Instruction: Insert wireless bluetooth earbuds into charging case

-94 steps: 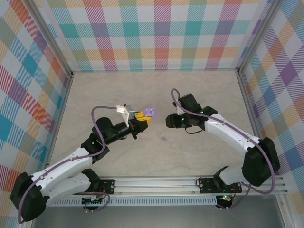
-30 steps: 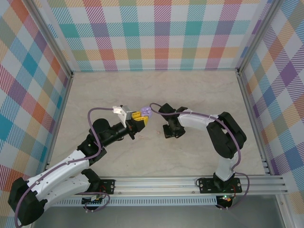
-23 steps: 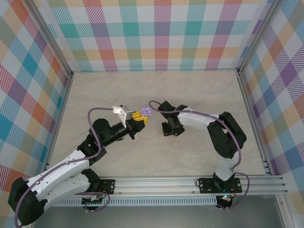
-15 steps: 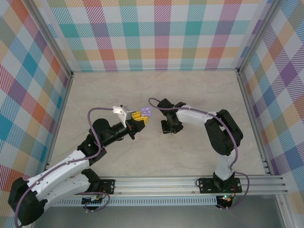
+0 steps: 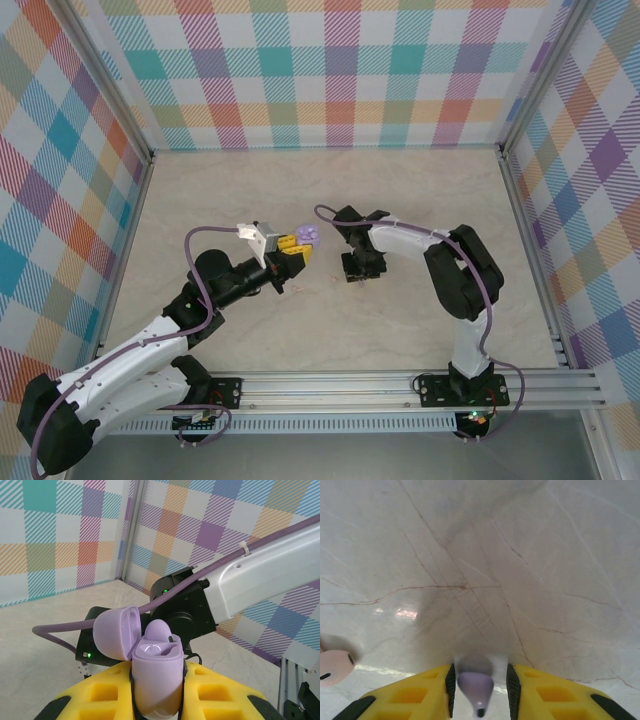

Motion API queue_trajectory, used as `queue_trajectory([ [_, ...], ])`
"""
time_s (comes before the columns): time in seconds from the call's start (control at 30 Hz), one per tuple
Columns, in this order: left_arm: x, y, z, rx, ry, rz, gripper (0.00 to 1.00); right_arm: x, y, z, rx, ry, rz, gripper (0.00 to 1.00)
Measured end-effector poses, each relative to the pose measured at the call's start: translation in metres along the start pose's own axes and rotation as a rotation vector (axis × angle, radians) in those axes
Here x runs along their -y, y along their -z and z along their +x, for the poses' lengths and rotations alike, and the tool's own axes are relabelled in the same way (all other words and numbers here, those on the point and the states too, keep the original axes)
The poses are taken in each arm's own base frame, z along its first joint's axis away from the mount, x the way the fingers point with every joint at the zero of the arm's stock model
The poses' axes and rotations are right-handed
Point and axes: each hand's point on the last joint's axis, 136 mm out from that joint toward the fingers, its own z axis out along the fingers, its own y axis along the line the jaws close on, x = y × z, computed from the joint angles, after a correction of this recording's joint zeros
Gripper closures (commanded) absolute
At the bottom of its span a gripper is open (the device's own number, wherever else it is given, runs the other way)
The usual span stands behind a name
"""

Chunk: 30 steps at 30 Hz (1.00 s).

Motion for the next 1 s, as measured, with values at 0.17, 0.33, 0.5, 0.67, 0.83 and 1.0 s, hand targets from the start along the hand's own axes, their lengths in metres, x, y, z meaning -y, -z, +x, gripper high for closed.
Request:
queue_trajectory([
  [0.17,0.0000,0.0000,0.0000,0.000,0.000,0.000,0.87,-0.0005,-0.0002,-0.0009,-0.008,0.000,0.004,0.67],
  [0.33,0.0000,0.0000,0.0000,0.000,0.000,0.000,0.87,0.0007,-0.0004,-0.0008,-0.017,-0.003,0.009,0.69],
  [0.5,0.0000,0.0000,0.0000,0.000,0.000,0.000,0.87,0.0013,-0.0012,-0.0010,-0.026,-0.004,0.015,0.72],
  [0.67,0.0000,0.0000,0.0000,0.000,0.000,0.000,0.87,0.0007,-0.0011,-0.0014,-0.032,-0.004,0.016,0.75],
  [0.83,0.0000,0.0000,0.0000,0.000,0.000,0.000,0.87,0.0008,-0.0010,-0.0015,-0.032,-0.005,0.017,0.77],
  [1.0,-0.0003,0.0000,-0.0001,0.000,0.000,-0.002,0.87,0.0013,-0.0002,-0.0019,-0.024,-0.010,0.013,0.77],
])
